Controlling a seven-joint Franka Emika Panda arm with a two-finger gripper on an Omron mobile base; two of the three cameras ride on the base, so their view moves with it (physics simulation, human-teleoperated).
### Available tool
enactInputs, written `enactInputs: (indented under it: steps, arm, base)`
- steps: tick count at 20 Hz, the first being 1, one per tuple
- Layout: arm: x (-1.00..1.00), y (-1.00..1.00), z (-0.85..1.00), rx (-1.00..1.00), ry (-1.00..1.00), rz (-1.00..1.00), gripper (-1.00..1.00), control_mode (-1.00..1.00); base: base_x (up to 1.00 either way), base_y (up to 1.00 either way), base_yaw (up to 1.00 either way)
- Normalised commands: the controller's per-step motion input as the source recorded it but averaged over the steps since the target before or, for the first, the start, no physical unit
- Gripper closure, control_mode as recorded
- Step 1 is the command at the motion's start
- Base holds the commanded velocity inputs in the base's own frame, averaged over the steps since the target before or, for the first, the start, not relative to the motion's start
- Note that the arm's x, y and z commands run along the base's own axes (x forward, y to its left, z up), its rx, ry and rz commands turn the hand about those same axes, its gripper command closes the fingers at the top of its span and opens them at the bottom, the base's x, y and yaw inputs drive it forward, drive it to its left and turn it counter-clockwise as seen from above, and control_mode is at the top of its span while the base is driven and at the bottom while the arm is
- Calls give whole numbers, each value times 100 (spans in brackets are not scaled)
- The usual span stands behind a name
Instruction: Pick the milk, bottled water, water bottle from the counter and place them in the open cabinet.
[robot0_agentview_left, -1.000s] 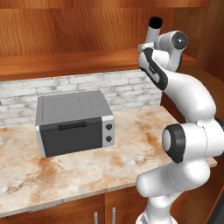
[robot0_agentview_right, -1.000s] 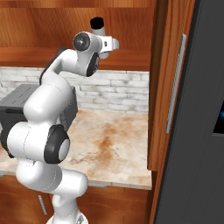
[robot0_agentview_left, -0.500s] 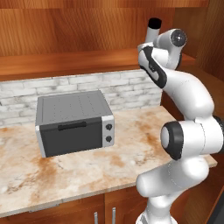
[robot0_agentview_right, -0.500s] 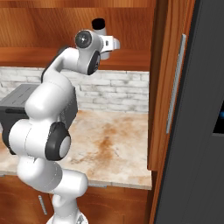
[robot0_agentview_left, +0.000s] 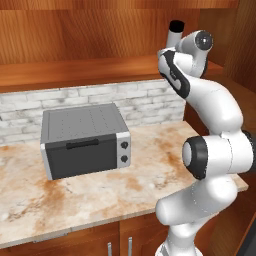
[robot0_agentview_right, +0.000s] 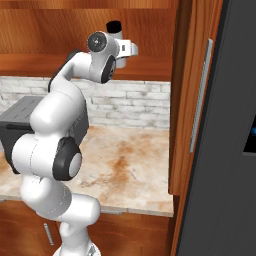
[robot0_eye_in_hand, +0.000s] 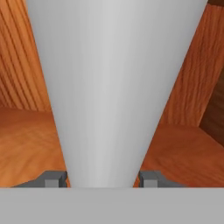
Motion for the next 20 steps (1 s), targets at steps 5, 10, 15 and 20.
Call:
enactInputs:
  steps: [5,10,15,20]
  arm:
    - [16,0,0,0,2,0,100,-100]
    - [11,0,0,0,0,0,100,-100]
    - [9,0,-1,0,0,0,-100,-100]
    - [6,0,0,0,0,0,-100,-100]
  base:
    - [0,0,0]
    - [0,0,0]
    - [0,0,0]
    - [0,0,0]
